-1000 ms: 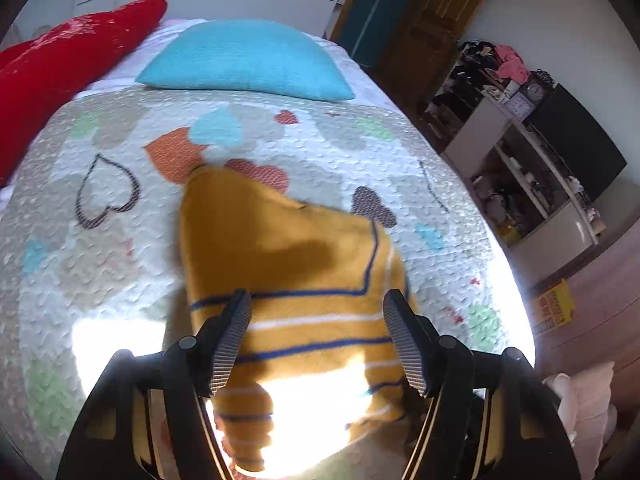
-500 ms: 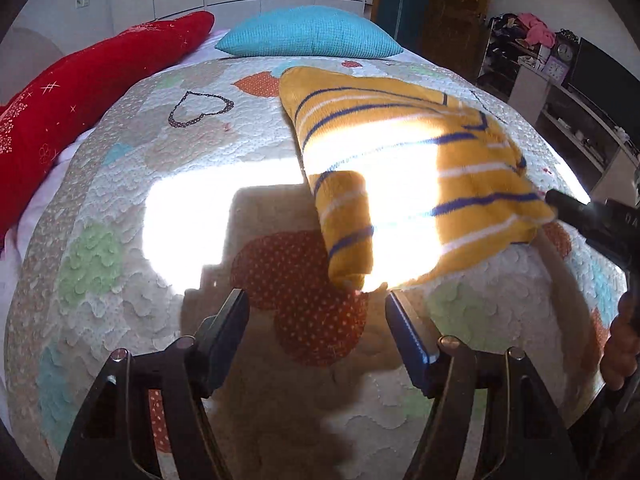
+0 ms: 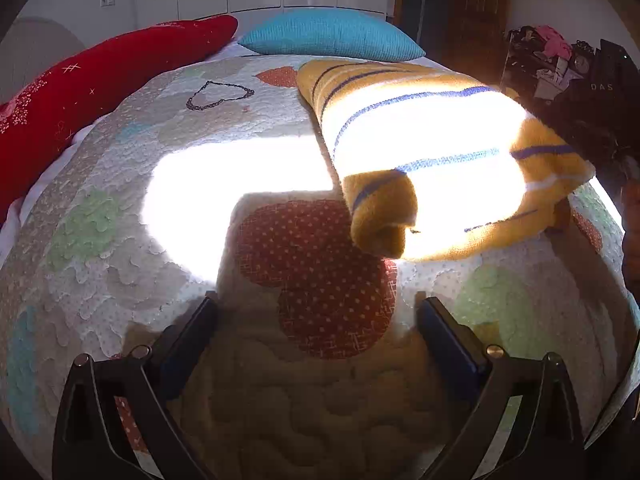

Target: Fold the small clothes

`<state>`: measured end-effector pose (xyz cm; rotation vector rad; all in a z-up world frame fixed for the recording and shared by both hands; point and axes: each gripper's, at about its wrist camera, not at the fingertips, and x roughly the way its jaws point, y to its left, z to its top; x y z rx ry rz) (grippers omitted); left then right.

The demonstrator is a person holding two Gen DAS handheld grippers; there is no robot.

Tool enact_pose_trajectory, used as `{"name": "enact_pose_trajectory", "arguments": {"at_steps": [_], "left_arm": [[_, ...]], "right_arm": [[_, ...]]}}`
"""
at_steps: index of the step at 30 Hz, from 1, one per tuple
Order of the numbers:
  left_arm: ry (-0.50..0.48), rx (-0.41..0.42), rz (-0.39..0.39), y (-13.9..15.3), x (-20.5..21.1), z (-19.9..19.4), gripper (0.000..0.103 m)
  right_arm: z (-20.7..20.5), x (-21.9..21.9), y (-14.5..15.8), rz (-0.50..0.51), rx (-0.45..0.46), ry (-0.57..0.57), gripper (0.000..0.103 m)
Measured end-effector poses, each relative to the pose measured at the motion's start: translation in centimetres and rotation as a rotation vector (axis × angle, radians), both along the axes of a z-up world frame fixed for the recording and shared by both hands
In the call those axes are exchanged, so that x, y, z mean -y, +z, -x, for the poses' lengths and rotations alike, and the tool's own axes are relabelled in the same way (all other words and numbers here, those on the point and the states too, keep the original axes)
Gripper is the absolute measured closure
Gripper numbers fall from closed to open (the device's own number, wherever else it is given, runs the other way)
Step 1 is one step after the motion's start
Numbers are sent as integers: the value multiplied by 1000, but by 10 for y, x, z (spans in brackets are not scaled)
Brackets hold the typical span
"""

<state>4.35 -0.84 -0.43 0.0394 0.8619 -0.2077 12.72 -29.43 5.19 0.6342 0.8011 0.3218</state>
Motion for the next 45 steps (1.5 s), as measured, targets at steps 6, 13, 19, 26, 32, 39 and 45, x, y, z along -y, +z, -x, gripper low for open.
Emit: {"name": "enact_pose_trajectory", "arguments": {"at_steps": [6, 13, 19, 26, 32, 39, 45], "left_arm": [[-1, 5, 5, -1, -1, 1, 1], [0, 12, 6, -1, -1, 2, 1], [4, 17, 3, 0, -1, 3, 1], [4, 19, 6, 0, -1, 4, 1], [4, 22, 5, 1, -2, 3, 1], [3, 23, 6, 0, -2, 3, 1], [3, 25, 9, 0, -2, 4, 1]], "right_arm": [[-17, 25, 5, 183, -28, -153, 102], [14, 46, -1, 138, -16, -201, 99], [12, 6, 39, 120, 113, -73, 95], [-1, -18, -13, 272, 2, -115, 50], [15, 39, -43, 41, -32, -274, 50], [20, 44, -47, -9, -7, -276, 48], [17, 45, -48, -39, 4, -269, 45]]}}
